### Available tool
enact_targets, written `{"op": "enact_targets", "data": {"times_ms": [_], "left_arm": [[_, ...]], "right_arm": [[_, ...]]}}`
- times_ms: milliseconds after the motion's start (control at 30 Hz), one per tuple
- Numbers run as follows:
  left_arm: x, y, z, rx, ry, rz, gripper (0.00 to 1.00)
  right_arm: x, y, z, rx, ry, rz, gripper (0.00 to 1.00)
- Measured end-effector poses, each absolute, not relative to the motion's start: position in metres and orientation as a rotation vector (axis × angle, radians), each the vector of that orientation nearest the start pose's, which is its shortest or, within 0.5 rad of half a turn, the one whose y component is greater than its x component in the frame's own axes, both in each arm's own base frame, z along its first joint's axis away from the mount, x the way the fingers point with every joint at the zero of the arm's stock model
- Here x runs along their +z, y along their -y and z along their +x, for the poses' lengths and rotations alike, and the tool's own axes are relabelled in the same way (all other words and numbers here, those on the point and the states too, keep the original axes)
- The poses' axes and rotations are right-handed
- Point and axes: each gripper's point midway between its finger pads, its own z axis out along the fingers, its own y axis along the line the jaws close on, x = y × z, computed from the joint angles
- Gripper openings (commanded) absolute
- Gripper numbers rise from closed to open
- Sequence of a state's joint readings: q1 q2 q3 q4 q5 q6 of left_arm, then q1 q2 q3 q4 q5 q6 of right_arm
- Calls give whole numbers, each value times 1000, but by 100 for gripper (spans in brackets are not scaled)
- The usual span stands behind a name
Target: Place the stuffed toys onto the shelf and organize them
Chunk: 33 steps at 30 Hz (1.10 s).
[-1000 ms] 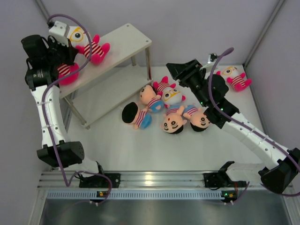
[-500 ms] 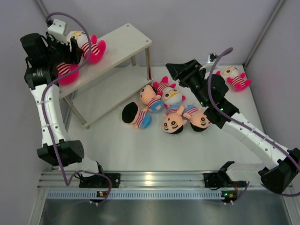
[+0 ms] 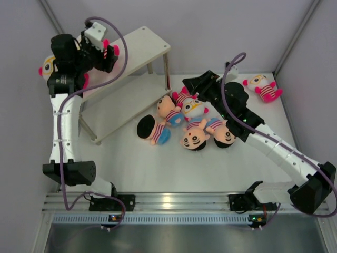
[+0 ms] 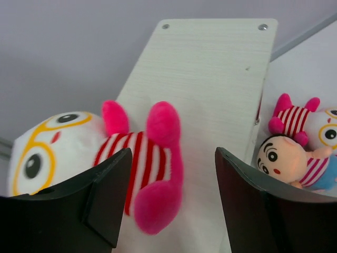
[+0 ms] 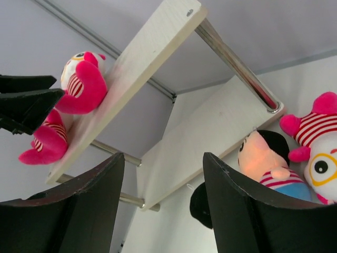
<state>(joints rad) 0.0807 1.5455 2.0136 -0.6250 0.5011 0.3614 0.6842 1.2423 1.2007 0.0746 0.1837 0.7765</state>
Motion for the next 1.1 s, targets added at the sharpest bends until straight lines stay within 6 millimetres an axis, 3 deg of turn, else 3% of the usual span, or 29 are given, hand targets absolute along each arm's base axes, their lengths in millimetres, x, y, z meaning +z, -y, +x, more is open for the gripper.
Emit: {"op": "enact_targets", "data": {"times_ms": [100, 267, 367, 433, 500, 767, 933, 1033, 1100], "left_arm": [[447, 58, 440, -90, -1635, 650, 63], [437, 39, 448, 31, -1671, 633, 45], [429, 31, 448, 69, -1693, 630, 43], [423, 30, 443, 78, -1706, 633, 36], [422, 29, 438, 86, -1705, 639, 27], [442, 27, 411, 126, -1657, 646, 23], [444, 23, 409, 155, -1652, 649, 38], [444, 22, 409, 168, -1651, 656, 58], [444, 21, 409, 174, -1651, 658, 72]], "right_arm": [[385, -273, 340, 997, -1638, 215, 62], [381, -273, 341, 986, -1657, 206, 63], [383, -273, 341, 990, -1655, 202, 62], [382, -273, 341, 994, -1657, 198, 62], [382, -273, 341, 996, -1660, 194, 62], [381, -266, 347, 1005, -1665, 200, 62], [376, -250, 358, 989, -1669, 230, 64], [369, -235, 366, 979, -1695, 227, 70], [359, -213, 379, 932, -1724, 234, 76]]}}
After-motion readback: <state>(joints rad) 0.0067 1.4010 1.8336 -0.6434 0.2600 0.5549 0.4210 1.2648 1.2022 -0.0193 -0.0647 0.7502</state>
